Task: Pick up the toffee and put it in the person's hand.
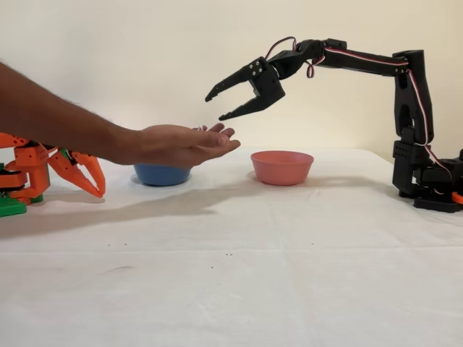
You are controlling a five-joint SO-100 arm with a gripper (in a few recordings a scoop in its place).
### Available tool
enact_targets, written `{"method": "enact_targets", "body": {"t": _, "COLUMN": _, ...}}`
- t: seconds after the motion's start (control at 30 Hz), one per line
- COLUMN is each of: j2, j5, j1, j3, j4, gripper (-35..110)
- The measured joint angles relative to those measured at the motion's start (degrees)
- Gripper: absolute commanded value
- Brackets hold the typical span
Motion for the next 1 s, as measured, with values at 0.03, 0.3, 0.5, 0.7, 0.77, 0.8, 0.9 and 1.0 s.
{"method": "enact_targets", "body": {"t": 0.03, "j2": 0.09, "j5": 0.0, "j1": 0.0, "j3": 0.0, "j4": 0.97, "gripper": 17}}
{"method": "enact_targets", "body": {"t": 0.3, "j2": 5.98, "j5": -1.93, "j1": 0.09, "j3": 2.11, "j4": 10.2, "gripper": 17}}
{"method": "enact_targets", "body": {"t": 0.5, "j2": 12.92, "j5": -2.9, "j1": 0.18, "j3": 7.03, "j4": 15.73, "gripper": 15}}
{"method": "enact_targets", "body": {"t": 0.7, "j2": 20.3, "j5": -3.25, "j1": 0.26, "j3": 13.97, "j4": 19.34, "gripper": 13}}
{"method": "enact_targets", "body": {"t": 0.77, "j2": 23.2, "j5": -3.25, "j1": 0.53, "j3": 16.61, "j4": 20.39, "gripper": 11}}
{"method": "enact_targets", "body": {"t": 0.8, "j2": 24.79, "j5": -3.25, "j1": 0.53, "j3": 18.02, "j4": 20.74, "gripper": 11}}
{"method": "enact_targets", "body": {"t": 0.9, "j2": 31.03, "j5": -2.72, "j1": 0.53, "j3": 23.82, "j4": 21.09, "gripper": 9}}
{"method": "enact_targets", "body": {"t": 1.0, "j2": 37.44, "j5": -2.55, "j1": 0.53, "j3": 30.06, "j4": 21.09, "gripper": 7}}
